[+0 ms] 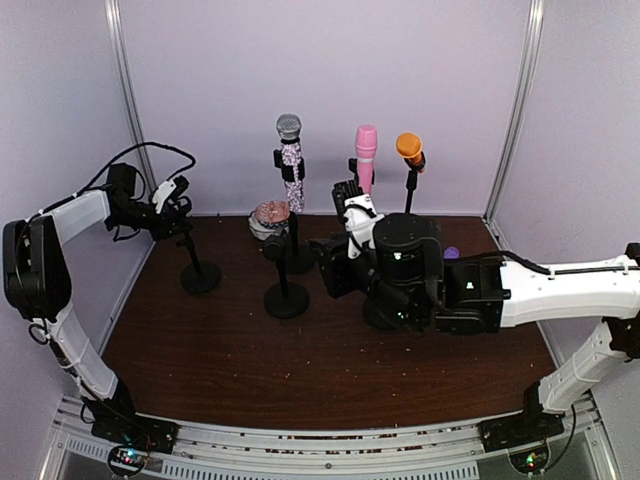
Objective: Remove the microphone from the stand
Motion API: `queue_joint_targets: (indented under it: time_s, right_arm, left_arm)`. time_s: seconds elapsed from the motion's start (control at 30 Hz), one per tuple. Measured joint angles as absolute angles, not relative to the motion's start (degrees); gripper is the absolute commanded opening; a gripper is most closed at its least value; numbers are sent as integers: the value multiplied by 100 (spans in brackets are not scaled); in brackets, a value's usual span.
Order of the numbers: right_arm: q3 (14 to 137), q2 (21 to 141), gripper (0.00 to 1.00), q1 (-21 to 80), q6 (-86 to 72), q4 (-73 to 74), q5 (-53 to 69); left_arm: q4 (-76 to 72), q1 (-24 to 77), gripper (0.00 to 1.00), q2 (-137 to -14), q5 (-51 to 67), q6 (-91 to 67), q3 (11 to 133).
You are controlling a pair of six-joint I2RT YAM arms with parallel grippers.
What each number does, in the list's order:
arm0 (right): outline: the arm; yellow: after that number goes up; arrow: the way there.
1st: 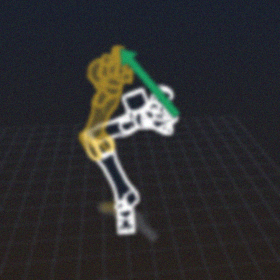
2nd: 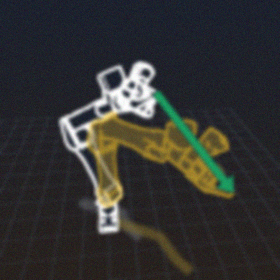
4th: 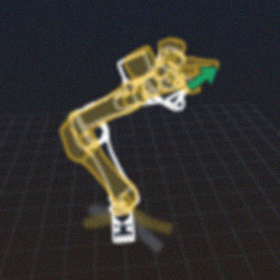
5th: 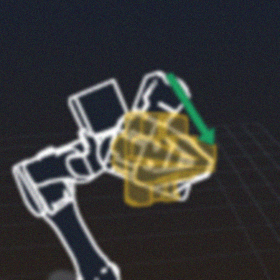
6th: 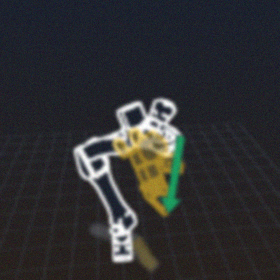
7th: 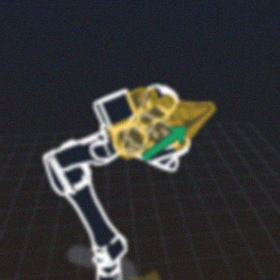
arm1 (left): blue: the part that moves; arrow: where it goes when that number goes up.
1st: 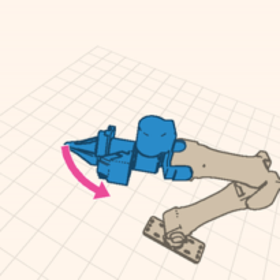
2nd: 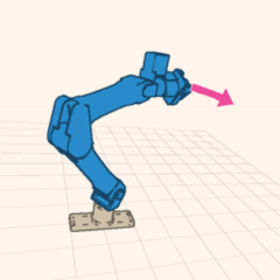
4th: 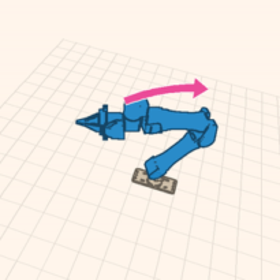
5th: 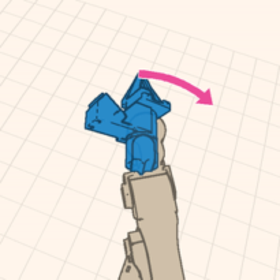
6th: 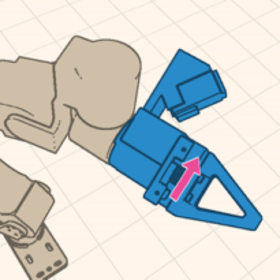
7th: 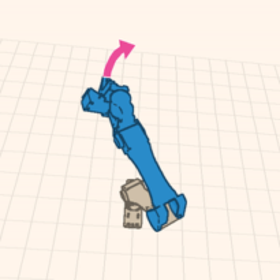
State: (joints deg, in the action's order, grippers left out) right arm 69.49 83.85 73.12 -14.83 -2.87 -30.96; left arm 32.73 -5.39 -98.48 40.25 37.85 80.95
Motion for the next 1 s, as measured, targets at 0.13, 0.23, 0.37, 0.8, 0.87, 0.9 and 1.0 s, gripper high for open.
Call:
queue_joint_targets:
  time_s: [0.13, 0.23, 0.37, 0.8, 0.87, 0.9, 1.0]
  right_arm:
    - [7196, 8552, 71, 7277, -1481, -191, -3120]
    - [7498, 8794, 84, 7244, -1514, -62, -3151]
    - [8031, 9233, 100, 7220, -1406, 139, -3199]
    - [10639, 11410, 86, 7183, -1186, 1481, -3684]
    - [10864, 11677, 83, 7148, -1190, 1695, -3776]
    - [10956, 11808, 81, 7120, -1197, 1817, -3828]
    - [11013, 11987, 71, 7028, -1223, 2123, -3931]
  left_arm:
    - [3225, -576, 63, -9870, 3830, 3754, 8088]
    - [2982, -622, 76, -9854, 3524, 3750, 8005]
    - [2915, -683, 89, -9664, 3345, 3653, 7730]
    - [3529, -683, 98, -7697, 2875, 3109, 6971]
    - [3671, -683, 98, -7417, 2873, 2998, 6960]
    - [3736, -683, 98, -7308, 2888, 2963, 6958]
    - [3850, -683, 98, -6995, 3085, 2853, 6879]
